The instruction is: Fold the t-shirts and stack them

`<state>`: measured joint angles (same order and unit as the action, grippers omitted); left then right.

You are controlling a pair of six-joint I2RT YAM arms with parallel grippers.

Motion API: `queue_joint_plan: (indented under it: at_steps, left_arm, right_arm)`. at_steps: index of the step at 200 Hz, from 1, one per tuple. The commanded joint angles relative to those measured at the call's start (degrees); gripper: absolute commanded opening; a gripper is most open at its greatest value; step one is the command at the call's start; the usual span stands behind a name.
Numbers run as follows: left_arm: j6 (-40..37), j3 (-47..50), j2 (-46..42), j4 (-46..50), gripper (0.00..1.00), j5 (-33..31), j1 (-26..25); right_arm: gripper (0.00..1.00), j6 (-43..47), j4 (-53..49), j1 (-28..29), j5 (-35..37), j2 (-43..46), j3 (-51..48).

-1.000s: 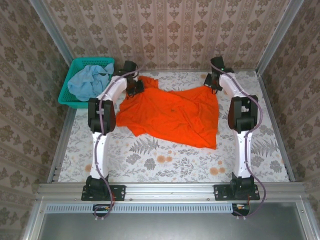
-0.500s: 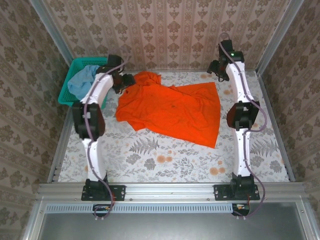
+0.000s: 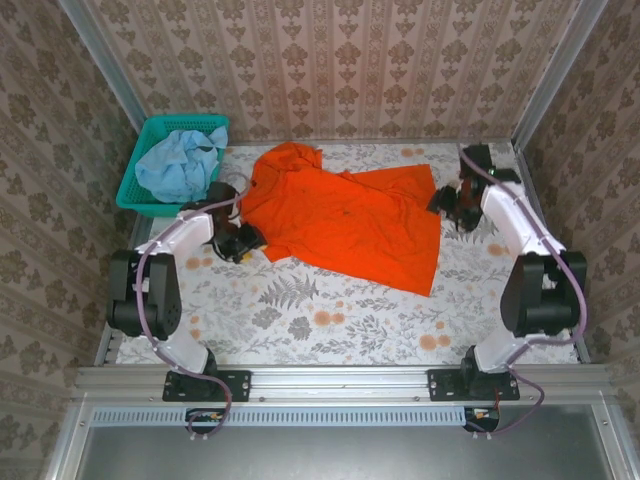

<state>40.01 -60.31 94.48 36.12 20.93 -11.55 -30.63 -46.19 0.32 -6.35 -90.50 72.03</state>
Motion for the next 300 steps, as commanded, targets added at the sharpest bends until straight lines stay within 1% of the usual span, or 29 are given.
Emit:
queue_joint_plan:
  at_steps: [1,16,32,41,48,70,85,131,148,168,180,202,231,233,237,248,272,278,283,286,293,300]
  left_arm:
    - [5.8,0.2,1.7,-7.5,0.45,5.4,-0.8]
    - [7.7,-0.1,3.8,-8.9,0.46,5.0,-1.2]
    - [9.6,-0.1,5.8,-9.7,0.46,4.0,-1.4]
    - [10.4,-0.3,6.6,-9.8,0.45,3.1,-1.5]
    - [10.7,-0.4,7.0,-9.8,0.43,2.2,-1.7]
    - [10.4,-1.9,8.3,-8.4,0.4,-2.3,-2.7]
    - [10.4,-2.7,9.4,-8.7,0.37,-3.9,-3.0]
    - [9.2,-5.7,13.2,-8.1,0.14,-6.4,-3.4]
    - [8.8,-6.7,13.9,-7.1,0.0,-7.3,-3.9]
    - [8.8,-6.4,12.4,-5.3,0.0,-8.7,-4.5]
    - [8.7,-5.7,10.2,-2.8,0.0,-9.9,-5.1]
    - [8.6,-5.5,4.3,5.5,0.0,-15.5,-8.2]
    - [8.9,-5.6,-3.8,17.4,0.0,-24.6,-14.2]
    - [8.9,-5.7,-4.1,18.3,0.0,-25.0,-15.7]
    - [9.1,-5.8,-4.7,19.9,0.0,-25.8,-16.8]
    - [9.3,-5.6,-5.8,23.6,0.0,-26.3,-18.8]
    - [9.7,-5.2,-6.4,29.3,0.0,-23.8,-22.4]
    - [9.5,-5.5,-6.3,30.7,0.09,-23.4,-23.1]
    - [9.2,-5.8,-6.2,31.8,0.24,-23.4,-23.7]
    - [8.9,-6.1,-6.2,32.4,0.29,-23.5,-24.0]
    - [8.2,-6.6,-6.1,33.6,0.47,-24.1,-24.2]
    - [7.6,-6.8,-6.2,34.4,0.58,-24.9,-24.1]
  right_arm:
    - [0.65,-4.5,6.3,3.2,-3.2,6.7,-9.7]
    - [0.64,-5.0,7.1,5.5,-3.3,8.9,-14.0]
    - [0.63,-5.3,6.4,6.8,-2.8,10.3,-16.3]
    - [0.63,-5.6,6.2,7.1,-2.6,10.4,-17.3]
    - [0.63,-5.6,6.2,7.3,-2.5,12.8,-18.1]
    - [0.63,-5.5,6.0,7.5,-1.7,15.3,-19.2]
    - [0.63,-5.1,5.6,7.5,-1.7,16.6,-19.6]
    - [0.63,-3.7,4.2,7.5,-1.2,18.3,-19.8]
    - [0.63,-3.9,4.4,7.5,-1.5,18.8,-20.3]
    - [0.62,-3.9,4.1,7.5,-1.6,19.3,-20.5]
    - [0.62,-3.8,4.0,7.5,-1.6,19.8,-20.8]
    - [0.62,-3.5,4.1,7.5,-1.6,20.6,-21.4]
    - [0.62,-3.4,4.2,7.5,-2.4,19.8,-22.4]
    - [0.62,-3.4,4.2,7.5,-2.5,19.7,-22.5]
    - [0.62,-3.5,4.2,7.5,-2.5,19.4,-22.5]
    - [0.62,-3.6,4.4,7.6,-2.6,18.9,-23.0]
    - [0.62,-3.9,4.7,7.6,-2.7,17.2,-23.4]
    - [0.62,-4.0,4.7,7.6,-2.7,16.6,-23.3]
    - [0.62,-4.1,4.7,7.6,-2.8,16.2,-23.3]
    - [0.62,-4.1,4.7,7.5,-2.8,15.9,-23.3]
    - [0.62,-4.1,4.7,7.6,-3.0,15.4,-23.2]
    - [0.62,-4.2,4.7,7.7,-3.0,14.9,-23.1]
